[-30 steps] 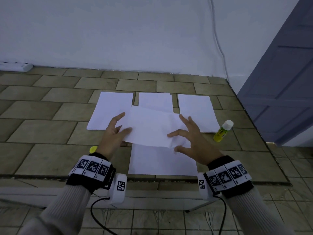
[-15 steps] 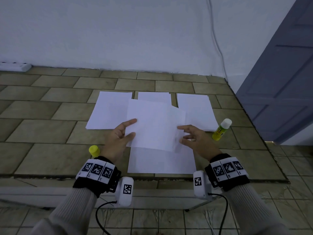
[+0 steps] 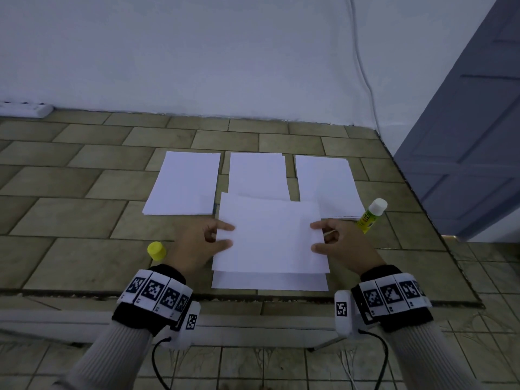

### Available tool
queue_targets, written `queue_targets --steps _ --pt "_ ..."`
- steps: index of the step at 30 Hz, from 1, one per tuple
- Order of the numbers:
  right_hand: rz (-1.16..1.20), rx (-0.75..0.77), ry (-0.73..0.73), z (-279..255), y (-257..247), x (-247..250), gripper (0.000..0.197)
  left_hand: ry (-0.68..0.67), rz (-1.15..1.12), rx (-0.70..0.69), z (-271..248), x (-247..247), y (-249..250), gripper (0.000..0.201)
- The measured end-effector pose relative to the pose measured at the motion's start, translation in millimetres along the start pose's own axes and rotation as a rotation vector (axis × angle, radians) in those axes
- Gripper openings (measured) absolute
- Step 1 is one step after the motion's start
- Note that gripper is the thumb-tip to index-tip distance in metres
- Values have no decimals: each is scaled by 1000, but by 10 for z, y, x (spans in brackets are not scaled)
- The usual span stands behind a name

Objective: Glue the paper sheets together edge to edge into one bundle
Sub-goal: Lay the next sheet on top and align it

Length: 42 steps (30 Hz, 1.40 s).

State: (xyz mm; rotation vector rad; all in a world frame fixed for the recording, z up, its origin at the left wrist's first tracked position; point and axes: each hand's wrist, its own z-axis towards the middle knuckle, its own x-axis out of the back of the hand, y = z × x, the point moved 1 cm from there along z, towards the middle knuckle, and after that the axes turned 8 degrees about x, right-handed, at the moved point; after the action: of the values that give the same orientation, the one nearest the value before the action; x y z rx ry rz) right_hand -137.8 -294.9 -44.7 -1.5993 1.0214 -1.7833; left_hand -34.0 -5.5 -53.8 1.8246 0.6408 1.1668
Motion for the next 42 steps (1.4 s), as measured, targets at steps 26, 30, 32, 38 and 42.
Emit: queue_targets --steps 26,30,32,38,42 --pt "-141 -50 -118 -175 75 -86 47 13 348 3 -39 -41 -97 25" --pt "-123 -43 -127 -177 78 -74 46 10 351 7 -32 -39 -116 26" --pt "-123 -38 -129 -180 78 -70 46 10 352 5 -32 -41 -132 25" --pt "-117 -28 -135 -186 68 -65 44 19 346 10 -31 -41 -163 22" --pt "-108 -29 -130 -186 72 -68 44 10 351 9 -20 -41 -183 22"
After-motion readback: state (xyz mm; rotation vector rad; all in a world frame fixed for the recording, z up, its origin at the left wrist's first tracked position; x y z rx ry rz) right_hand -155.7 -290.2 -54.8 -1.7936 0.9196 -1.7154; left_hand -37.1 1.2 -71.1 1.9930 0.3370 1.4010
